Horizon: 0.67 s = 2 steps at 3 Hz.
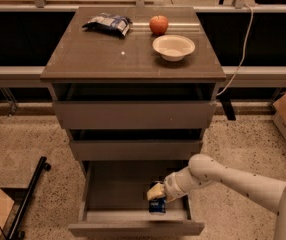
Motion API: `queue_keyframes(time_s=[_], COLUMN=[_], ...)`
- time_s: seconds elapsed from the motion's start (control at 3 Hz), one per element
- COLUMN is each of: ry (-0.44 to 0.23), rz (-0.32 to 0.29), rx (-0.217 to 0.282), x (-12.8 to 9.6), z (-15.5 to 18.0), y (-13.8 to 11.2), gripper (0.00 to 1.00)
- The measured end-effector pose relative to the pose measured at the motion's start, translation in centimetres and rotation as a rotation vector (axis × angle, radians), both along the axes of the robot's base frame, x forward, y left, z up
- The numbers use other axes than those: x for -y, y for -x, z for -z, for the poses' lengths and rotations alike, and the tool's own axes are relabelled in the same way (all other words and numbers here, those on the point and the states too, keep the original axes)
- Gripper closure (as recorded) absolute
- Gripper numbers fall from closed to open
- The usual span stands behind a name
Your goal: Pick pepsi can from bottom drawer and place on counter
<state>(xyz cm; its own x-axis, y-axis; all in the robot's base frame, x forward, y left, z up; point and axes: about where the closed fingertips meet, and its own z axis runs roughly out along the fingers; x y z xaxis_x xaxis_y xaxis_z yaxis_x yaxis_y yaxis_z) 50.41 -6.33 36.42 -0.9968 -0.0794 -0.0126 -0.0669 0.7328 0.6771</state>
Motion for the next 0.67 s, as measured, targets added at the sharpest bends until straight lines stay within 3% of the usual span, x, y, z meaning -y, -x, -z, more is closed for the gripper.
queue_keyframes(time_s=[0.33,0.67], ry=[0.004,0.029], rz=[-0.007,-0.063], rx=[0.077,0.169], x=[-0.9,-2.7], z=[-3.7,-9.6], y=[0.5,2.6], gripper=[1.0,1.0])
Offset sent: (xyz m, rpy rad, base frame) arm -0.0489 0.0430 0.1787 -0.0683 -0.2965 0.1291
